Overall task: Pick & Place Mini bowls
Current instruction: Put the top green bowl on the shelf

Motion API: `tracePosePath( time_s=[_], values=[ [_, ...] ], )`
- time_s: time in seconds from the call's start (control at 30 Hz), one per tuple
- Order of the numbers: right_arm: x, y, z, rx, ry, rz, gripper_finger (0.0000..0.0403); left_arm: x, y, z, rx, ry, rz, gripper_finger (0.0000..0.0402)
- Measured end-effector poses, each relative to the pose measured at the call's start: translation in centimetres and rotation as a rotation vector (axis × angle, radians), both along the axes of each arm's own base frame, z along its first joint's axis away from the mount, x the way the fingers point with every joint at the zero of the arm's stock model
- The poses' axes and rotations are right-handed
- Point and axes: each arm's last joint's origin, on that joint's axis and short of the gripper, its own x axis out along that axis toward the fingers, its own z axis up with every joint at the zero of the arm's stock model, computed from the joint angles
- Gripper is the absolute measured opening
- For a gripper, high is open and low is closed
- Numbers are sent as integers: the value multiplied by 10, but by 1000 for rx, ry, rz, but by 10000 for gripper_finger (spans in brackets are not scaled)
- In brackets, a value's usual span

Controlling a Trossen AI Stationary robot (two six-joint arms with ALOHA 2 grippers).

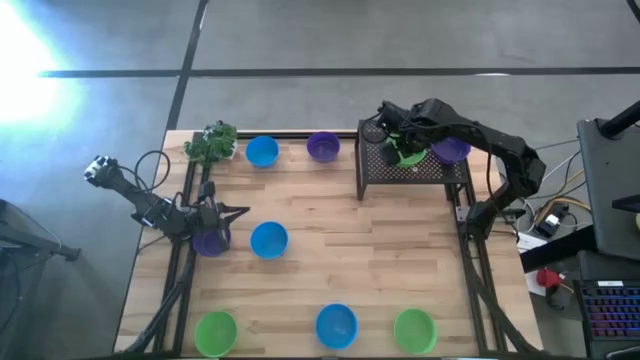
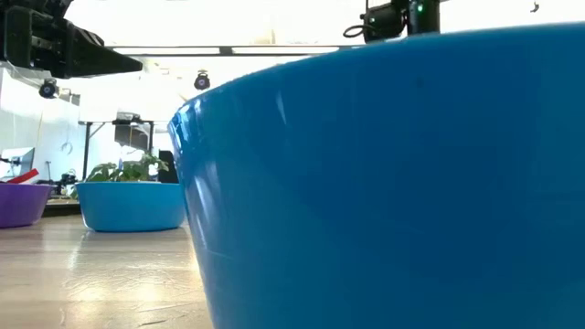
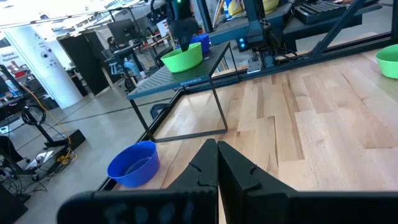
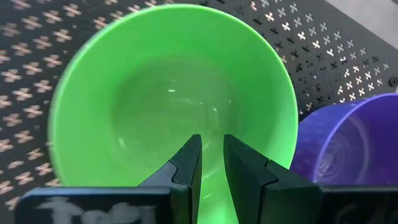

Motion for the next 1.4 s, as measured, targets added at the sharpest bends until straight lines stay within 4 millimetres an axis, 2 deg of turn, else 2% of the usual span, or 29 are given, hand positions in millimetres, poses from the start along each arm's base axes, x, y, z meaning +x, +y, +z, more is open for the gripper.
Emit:
tracePosePath(
  time_s=[0.47, 1.07, 1.4],
  values=[
    [-4, -4, -2, -123, 93, -14, 63, 0, 0, 0, 0, 0, 0, 0],
    [-4, -4, -2, -145, 108, -18, 63, 0, 0, 0, 0, 0, 0, 0],
    [-7, -5, -13, -171, 172, -17, 63, 0, 0, 0, 0, 0, 0, 0]
  ],
)
